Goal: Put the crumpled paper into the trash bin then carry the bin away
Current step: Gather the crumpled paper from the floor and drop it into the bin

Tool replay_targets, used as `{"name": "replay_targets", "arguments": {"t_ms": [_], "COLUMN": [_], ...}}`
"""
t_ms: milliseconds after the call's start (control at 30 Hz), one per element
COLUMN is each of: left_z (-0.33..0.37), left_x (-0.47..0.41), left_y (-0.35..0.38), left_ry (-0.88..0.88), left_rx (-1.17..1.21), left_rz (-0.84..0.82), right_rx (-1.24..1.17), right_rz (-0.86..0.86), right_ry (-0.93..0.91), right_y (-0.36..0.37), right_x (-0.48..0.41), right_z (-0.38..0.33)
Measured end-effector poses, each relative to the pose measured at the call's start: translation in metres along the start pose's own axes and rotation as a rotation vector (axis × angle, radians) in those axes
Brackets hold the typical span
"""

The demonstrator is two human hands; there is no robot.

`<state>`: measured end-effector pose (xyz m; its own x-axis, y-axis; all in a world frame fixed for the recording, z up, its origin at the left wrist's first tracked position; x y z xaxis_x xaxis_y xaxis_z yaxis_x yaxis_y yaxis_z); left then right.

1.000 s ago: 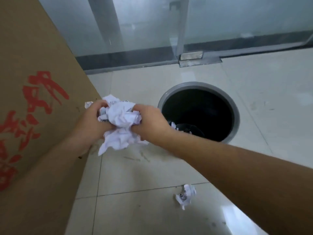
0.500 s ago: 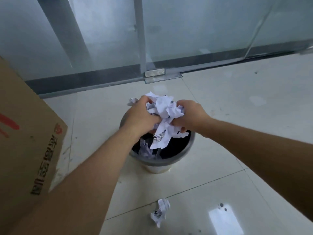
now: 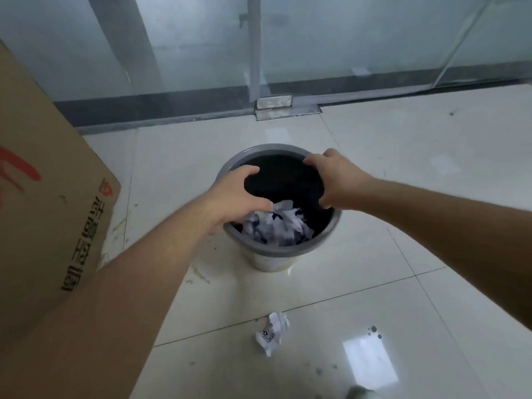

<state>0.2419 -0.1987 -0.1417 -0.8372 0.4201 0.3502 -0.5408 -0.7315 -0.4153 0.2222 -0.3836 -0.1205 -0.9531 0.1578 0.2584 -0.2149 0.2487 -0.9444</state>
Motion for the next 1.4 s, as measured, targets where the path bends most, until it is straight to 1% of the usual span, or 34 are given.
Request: {"name": "replay_targets", "arguments": {"t_ms": [67,100,133,167,200,233,267,300,333,367,433,533,633,767,867,933,1000,1100,1200,1300,1400], "left_z": [-0.003,-0.007,-0.013,-0.023,-0.037,-0.054,-0.072,-0.091,-0.112,-0.132,-0.171,-0.221,-0.253,-0.267,-0.272,-0.276,-0.281,-0.283,-0.283,-0.279,-0.265], "left_x": [0.007,0.011,0.018,0.024,0.031,0.037,0.044,0.051,0.057,0.062,0.069,0.085,0.098,0.109,0.110,0.111,0.112,0.113,0.113,0.112,0.109], "left_y": [-0.022,-0.033,-0.046,-0.057,-0.068,-0.076,-0.082,-0.085,-0.084,-0.079,-0.058,-0.019,0.013,0.040,0.047,0.046,0.043,0.041,0.034,0.023,-0.005], "left_ry": [0.039,0.058,0.068,0.065,0.052,0.029,0.000,-0.037,-0.082,-0.132,-0.228,-0.338,-0.393,-0.402,-0.396,-0.406,-0.423,-0.441,-0.454,-0.469,-0.487], "left_rx": [0.041,0.077,0.101,0.104,0.106,0.122,0.147,0.163,0.164,0.150,0.084,-0.013,-0.080,-0.057,-0.068,-0.079,-0.076,-0.052,-0.016,0.055,0.226], "left_rz": [0.108,0.165,0.221,0.274,0.321,0.365,0.403,0.433,0.448,0.438,0.339,0.153,0.044,-0.011,-0.030,-0.024,-0.011,0.005,0.038,0.092,0.225], "right_rx": [-0.064,-0.129,-0.205,-0.266,-0.293,-0.288,-0.262,-0.227,-0.189,-0.152,-0.067,-0.008,-0.118,-0.250,-0.181,-0.187,-0.199,-0.156,-0.160,-0.250,-0.428], "right_rz": [0.091,0.152,0.203,0.204,0.147,0.047,-0.082,-0.213,-0.321,-0.388,-0.433,-0.411,-0.323,-0.345,-0.339,-0.347,-0.386,-0.465,-0.522,-0.490,-0.387], "right_ry": [-0.055,-0.120,-0.220,-0.336,-0.457,-0.568,-0.639,-0.663,-0.655,-0.621,-0.480,-0.183,0.078,0.243,0.225,0.222,0.210,0.170,0.095,-0.005,-0.119], "right_y": [-0.012,-0.017,-0.017,-0.010,0.007,0.033,0.066,0.102,0.137,0.169,0.219,0.263,0.292,0.337,0.353,0.357,0.358,0.360,0.351,0.319,0.257], "right_x": [0.010,0.022,0.040,0.062,0.086,0.112,0.136,0.155,0.167,0.172,0.160,0.122,0.100,0.108,0.106,0.104,0.103,0.105,0.104,0.093,0.078], "right_z": [-0.018,-0.033,-0.052,-0.074,-0.095,-0.116,-0.130,-0.138,-0.140,-0.136,-0.118,-0.077,-0.045,-0.025,-0.021,-0.022,-0.025,-0.028,-0.045,-0.083,-0.139]}}
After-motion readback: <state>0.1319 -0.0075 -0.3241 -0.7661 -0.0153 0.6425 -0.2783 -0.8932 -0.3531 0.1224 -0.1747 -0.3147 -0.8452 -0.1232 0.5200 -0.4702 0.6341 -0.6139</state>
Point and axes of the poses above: each hand's wrist, its own x-axis away from the middle knuckle, its own y-axis out of the palm, z = x × y, the point moved 9 cm from there along -x, towards the middle knuckle, and after that the axes turned 3 degrees about y, right-handed, at the moved point
